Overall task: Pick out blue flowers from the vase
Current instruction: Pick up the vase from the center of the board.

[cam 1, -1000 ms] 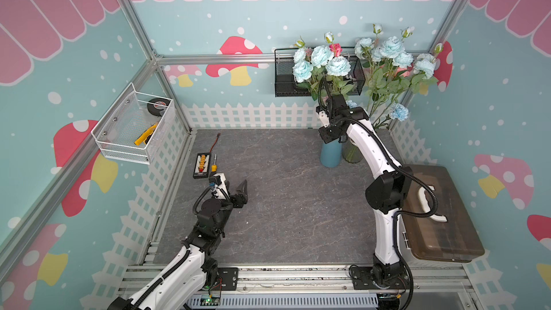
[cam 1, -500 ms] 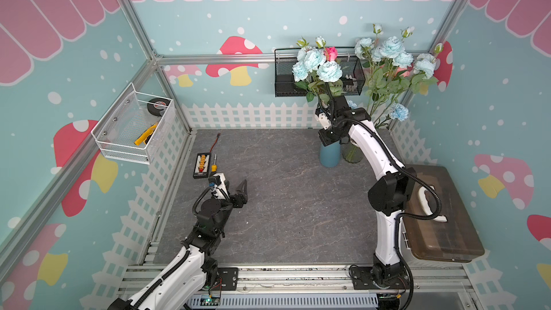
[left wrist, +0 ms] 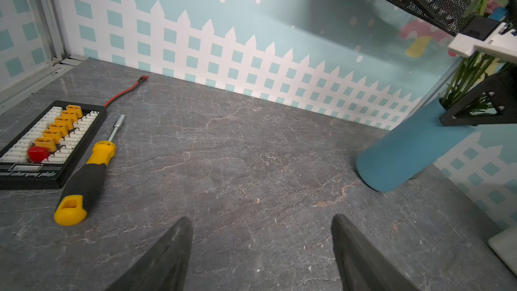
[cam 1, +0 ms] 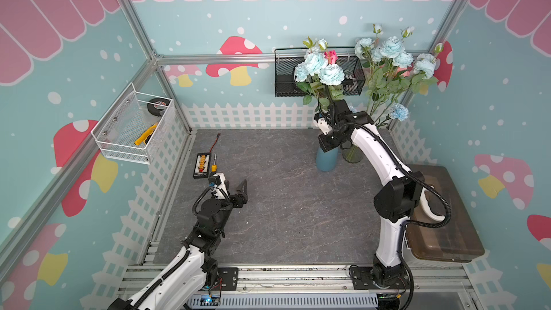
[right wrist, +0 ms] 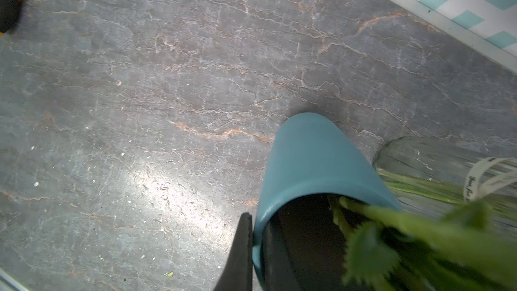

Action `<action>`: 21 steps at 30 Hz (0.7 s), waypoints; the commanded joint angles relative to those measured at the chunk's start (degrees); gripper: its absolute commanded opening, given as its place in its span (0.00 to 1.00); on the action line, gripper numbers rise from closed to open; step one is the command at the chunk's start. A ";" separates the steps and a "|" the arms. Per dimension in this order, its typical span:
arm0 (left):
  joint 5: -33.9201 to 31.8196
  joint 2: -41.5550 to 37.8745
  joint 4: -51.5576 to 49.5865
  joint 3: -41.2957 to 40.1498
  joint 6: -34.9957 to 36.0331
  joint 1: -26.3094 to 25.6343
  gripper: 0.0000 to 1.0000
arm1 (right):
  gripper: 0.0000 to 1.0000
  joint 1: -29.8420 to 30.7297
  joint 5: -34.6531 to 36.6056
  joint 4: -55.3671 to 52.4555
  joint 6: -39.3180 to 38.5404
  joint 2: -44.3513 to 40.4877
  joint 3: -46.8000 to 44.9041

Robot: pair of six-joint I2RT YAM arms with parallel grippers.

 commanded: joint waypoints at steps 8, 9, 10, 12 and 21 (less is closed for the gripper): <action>-0.52 -0.78 -0.06 0.97 -0.93 -0.18 0.79 | 0.00 6.04 -7.29 -1.19 -0.62 -4.37 0.01; -0.57 -0.78 -0.06 0.97 -0.97 -0.20 0.78 | 0.00 6.71 -7.56 -1.61 -0.88 -4.65 -0.09; -0.60 -0.86 -0.04 0.97 -0.94 -0.18 0.79 | 0.00 7.25 -7.91 -1.73 -1.07 -5.05 -0.31; -0.57 -0.86 -0.06 0.97 -0.94 -0.18 0.78 | 0.00 8.43 -8.69 -1.87 -1.36 -5.29 -1.08; -0.59 -0.95 -0.10 0.88 -1.02 -0.18 0.79 | 0.00 15.03 -12.77 -1.32 -2.04 -11.33 -4.63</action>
